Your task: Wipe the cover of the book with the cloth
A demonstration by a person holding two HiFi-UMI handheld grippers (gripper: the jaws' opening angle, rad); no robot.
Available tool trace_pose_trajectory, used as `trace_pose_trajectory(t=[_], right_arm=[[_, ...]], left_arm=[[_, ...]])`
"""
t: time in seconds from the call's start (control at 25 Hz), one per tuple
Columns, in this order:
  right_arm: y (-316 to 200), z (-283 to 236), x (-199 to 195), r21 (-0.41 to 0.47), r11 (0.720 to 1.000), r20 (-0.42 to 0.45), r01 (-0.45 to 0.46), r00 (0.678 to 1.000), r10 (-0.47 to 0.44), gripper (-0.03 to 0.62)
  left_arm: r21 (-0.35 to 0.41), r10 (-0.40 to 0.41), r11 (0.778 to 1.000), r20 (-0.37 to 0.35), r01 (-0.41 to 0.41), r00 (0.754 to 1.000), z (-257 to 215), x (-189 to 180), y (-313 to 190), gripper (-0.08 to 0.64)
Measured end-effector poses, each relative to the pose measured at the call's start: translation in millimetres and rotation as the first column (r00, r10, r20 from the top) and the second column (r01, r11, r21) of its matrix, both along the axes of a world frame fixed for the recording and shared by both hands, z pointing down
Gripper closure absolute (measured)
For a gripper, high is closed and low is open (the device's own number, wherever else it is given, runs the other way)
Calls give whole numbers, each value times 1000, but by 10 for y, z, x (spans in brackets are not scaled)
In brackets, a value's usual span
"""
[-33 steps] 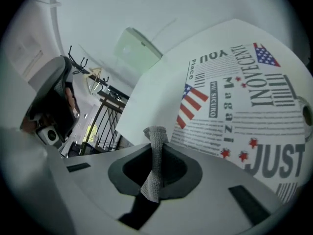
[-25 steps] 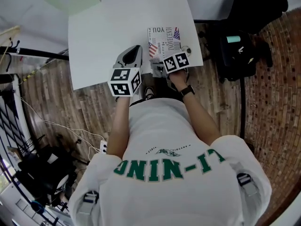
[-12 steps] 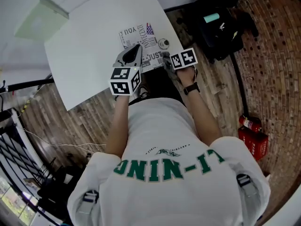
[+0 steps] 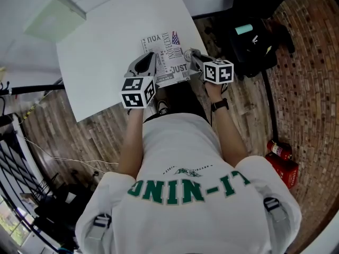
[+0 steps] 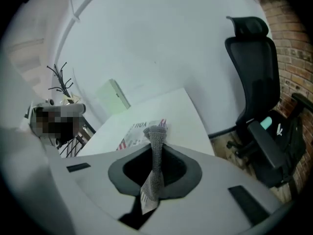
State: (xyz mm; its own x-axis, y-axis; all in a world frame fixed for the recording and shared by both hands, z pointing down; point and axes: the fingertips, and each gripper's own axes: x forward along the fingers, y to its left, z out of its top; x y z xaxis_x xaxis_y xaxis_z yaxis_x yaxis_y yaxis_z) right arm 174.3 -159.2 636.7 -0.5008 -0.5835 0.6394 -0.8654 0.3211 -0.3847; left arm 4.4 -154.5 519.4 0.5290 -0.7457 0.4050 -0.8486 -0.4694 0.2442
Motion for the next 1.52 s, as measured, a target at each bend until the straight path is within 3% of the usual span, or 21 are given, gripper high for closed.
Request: trace_pose_trajectory(t=[0.12, 0.24, 0.48, 0.64, 0.84, 1.12, 1.52], right_arm=[[-270, -475, -90, 145, 989, 4, -8, 1000, 7, 554], [-491, -963, -220, 274, 962, 34, -15, 999, 6, 554], [-886, -1888, -410, 507, 861, 80, -44, 997, 4, 552], [-1063, -2331, -471, 607, 794, 33, -36, 999, 20, 551], [-1235, -2622, -569, 656, 755, -32, 3, 999, 24, 551], [-1405, -2824, -600, 703, 709, -126, 55, 991, 48, 552], [-1452, -2915, -480, 724, 689, -119, 27, 989, 87, 554]], left_arm=[[28, -34, 999, 4, 33, 999, -108, -138, -87, 546], [70, -63, 996, 8, 62, 998, -281, -255, -210, 546], [194, -140, 972, 14, 135, 990, -792, -524, -533, 546], [262, -189, 949, 28, 176, 981, -1107, -690, -735, 546], [323, -231, 923, 31, 209, 972, -1387, -792, -908, 545], [347, -228, 917, 45, 199, 973, -1502, -690, -1095, 546], [385, -240, 900, 50, 203, 970, -1628, -618, -1225, 546]])
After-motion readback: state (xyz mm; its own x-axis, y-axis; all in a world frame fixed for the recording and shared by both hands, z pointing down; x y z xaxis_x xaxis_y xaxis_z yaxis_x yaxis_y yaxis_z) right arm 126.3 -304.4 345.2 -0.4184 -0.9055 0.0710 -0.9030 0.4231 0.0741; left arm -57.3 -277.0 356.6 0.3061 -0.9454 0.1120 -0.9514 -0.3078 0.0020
